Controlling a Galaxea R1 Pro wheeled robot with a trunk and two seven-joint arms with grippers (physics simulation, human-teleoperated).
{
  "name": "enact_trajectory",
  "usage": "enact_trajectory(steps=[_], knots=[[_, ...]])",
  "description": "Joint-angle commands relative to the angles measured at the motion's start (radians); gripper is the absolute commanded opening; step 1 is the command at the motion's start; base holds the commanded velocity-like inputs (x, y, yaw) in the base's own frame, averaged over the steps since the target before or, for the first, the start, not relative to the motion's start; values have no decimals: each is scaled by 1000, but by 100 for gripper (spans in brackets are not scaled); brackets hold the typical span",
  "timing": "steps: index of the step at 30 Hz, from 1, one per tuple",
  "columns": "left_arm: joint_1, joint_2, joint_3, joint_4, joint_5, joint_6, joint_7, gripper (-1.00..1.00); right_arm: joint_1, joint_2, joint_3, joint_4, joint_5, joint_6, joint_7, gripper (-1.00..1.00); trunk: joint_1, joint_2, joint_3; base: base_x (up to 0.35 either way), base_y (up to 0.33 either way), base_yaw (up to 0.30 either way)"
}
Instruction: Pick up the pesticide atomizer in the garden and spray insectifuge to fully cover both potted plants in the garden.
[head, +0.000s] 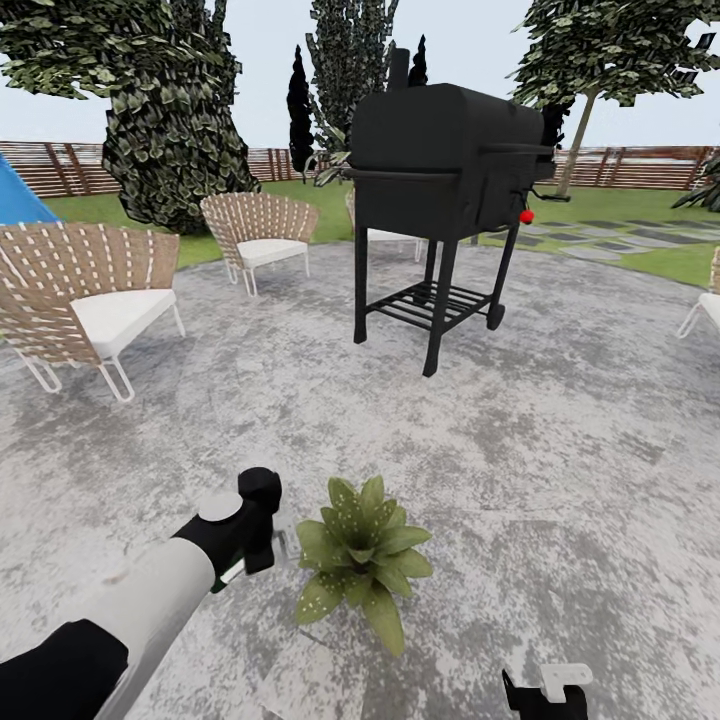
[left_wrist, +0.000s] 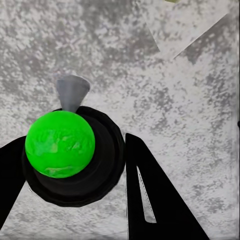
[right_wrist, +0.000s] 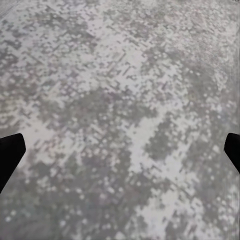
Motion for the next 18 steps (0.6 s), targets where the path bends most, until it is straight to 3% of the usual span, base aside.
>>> enact_trajectory(steps=[1,6,18], knots=[[3,0,-2,1,-6,8,-7,-100,-1,0,-9,1,8,-4,3,100,0,0,-1,30,-15,0],[30,8,-1,4,-8,8,-2,-100,-1,0,-9,1,8,-4,3,100,0,0,-1,6,-3,0],[28,4,-3,1,-16,9,15,-100,-1,-5,-9,2,10,-4,3,100,0,0,-1,0,0,0]])
